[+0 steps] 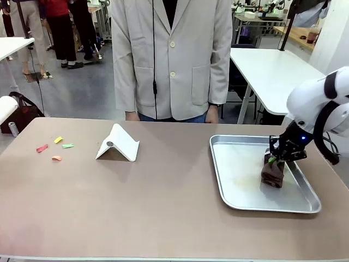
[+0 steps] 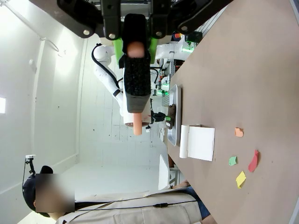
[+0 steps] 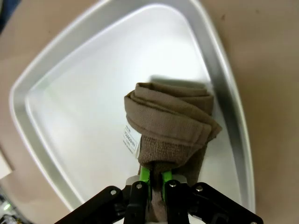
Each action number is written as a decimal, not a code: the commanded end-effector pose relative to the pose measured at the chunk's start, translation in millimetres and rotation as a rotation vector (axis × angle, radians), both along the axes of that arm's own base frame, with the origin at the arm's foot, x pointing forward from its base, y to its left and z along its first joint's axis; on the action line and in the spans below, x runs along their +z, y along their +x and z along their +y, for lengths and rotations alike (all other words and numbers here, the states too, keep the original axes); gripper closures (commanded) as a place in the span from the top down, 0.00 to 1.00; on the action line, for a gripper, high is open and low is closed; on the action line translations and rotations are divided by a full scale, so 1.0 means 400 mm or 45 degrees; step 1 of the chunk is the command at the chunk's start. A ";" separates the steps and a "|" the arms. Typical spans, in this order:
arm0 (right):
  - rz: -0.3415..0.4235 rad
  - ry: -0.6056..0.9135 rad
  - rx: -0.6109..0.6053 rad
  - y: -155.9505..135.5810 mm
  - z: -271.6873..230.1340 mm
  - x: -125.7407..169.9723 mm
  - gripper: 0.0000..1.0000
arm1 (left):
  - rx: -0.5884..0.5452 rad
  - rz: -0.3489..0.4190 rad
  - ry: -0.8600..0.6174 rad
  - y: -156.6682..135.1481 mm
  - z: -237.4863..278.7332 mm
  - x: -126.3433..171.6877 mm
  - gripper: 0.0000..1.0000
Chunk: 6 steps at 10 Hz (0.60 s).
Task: Clean the surface of the table.
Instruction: If a person points to the right, clean the right side of the table with your right hand, and if they point to the left, clean the left side with your left hand.
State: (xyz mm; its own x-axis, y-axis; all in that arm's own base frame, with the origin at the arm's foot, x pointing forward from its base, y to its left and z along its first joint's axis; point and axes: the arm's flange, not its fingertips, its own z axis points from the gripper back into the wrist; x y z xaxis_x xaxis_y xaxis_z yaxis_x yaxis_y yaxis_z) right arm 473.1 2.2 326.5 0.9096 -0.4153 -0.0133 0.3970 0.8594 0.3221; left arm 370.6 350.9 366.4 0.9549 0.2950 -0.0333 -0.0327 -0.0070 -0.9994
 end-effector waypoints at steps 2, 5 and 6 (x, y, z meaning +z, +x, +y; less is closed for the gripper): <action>-0.158 0.513 0.045 -0.045 -0.102 0.063 0.11 | -0.003 -0.006 -0.007 -0.010 -0.004 0.013 0.00; -0.267 1.006 0.109 -0.078 -0.198 0.124 0.11 | -0.003 -0.006 -0.007 -0.010 -0.004 0.013 0.00; -0.304 1.144 0.134 -0.089 -0.232 0.139 0.11 | -0.003 -0.006 -0.007 -0.010 -0.004 0.013 0.00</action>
